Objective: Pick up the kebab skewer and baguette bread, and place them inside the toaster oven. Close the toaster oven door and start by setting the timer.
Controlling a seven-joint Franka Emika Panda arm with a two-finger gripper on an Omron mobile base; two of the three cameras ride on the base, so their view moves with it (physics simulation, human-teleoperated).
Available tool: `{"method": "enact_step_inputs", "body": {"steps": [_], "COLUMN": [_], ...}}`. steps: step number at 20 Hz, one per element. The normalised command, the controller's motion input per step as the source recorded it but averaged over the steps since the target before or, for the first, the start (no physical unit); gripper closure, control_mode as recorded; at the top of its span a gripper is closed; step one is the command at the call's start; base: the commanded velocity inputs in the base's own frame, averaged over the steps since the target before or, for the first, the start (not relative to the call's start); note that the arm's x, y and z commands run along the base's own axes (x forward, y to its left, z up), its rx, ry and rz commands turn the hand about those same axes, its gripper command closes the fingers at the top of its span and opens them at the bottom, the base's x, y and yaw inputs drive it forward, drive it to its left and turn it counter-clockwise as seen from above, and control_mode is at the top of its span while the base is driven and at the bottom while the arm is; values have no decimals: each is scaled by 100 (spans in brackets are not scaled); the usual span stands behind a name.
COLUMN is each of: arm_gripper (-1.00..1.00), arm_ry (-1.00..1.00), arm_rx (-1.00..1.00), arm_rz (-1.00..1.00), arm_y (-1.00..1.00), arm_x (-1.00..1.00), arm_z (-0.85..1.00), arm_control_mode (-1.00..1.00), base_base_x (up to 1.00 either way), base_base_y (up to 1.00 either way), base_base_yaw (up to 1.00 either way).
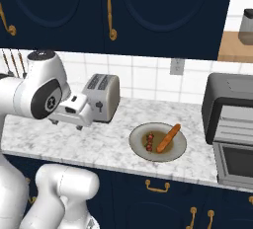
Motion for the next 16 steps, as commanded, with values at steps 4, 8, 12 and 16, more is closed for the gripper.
{"method": "enact_step_inputs", "body": {"steps": [4, 8, 12, 16], "arm_gripper": [-100, -100, -100, -100], "arm_ry": [0, 0, 0, 0], "arm_rx": [0, 0, 0, 0], "arm_rz": [-2, 0, 0, 0], "arm_y": [-4, 0, 0, 0], "arm_x": [-15, 0, 0, 0], "arm_z": [0, 0, 0, 0], "arm_control_mode": [100, 100, 100, 100], "base_base_x": [-3, -18, -19, -2], "base_base_y": [-3, -63, -94, -91], "base_base_yaw": [0, 0, 0, 0]}}
